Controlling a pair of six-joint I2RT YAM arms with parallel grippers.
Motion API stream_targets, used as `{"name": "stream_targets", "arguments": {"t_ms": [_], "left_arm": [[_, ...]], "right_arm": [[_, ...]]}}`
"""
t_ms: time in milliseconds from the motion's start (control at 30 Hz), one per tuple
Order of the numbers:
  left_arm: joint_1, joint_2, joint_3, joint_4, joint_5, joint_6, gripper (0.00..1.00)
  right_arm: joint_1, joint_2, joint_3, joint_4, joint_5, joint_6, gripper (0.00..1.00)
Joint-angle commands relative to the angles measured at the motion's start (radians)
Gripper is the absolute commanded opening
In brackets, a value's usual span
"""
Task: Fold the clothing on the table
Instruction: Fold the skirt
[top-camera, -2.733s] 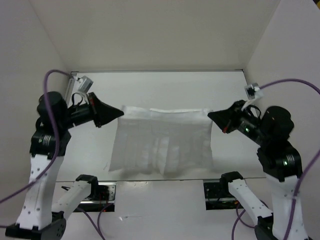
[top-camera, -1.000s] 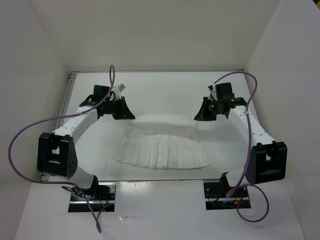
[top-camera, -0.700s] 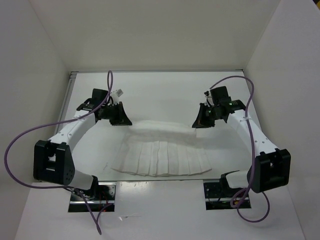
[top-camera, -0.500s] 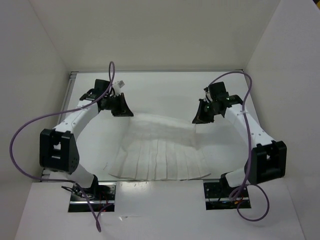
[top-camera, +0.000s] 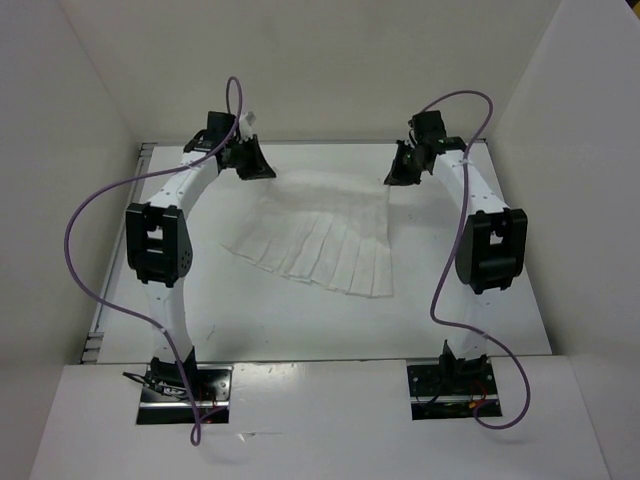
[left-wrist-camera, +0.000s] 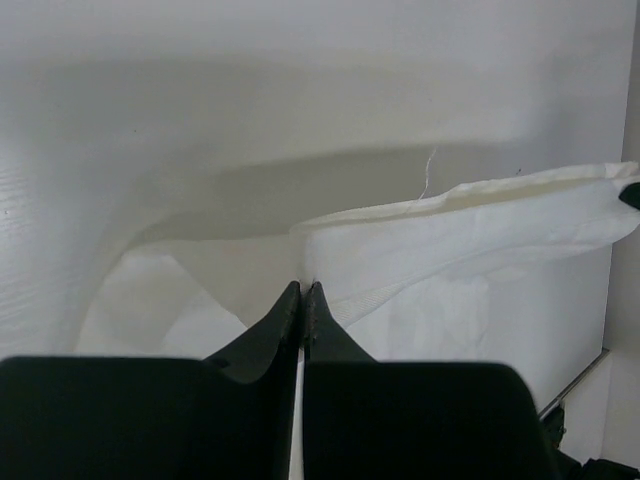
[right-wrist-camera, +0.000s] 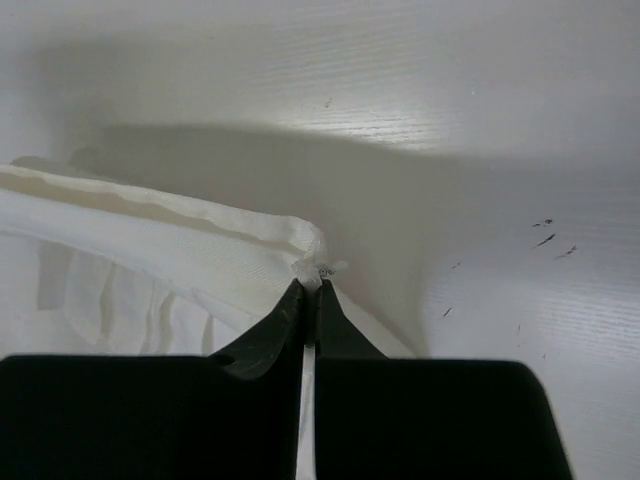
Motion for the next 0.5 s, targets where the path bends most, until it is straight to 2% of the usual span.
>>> {"name": "stream_targets", "arguments": {"t_ms": [0,133,267,467], "left_arm": [[0.042,-0.055,-0.043,0.022,-0.075,-0.001,0.0],[0.042,-0.142,-0.273,0.087,-0.094,-0.011,0.0],[0.042,-0.265,-0.425,0.11,-0.16,-0.011,0.0],[0.051,-0.395,-0.504,0.119,-0.246,-0.02,0.0]], "right_arm": [[-0.034,-0.063,-0.016,0.004,0.046,-0.039,0.0],[-0.034,-0.195,-0.202,0.045,-0.023,-0.039,0.0],[0.024,-0.339,-0.397,0.033,-0.023,-0.048,0.0],[0.084,-0.562,-0.539,0.028,-0.048,-0.019,0.0]]}}
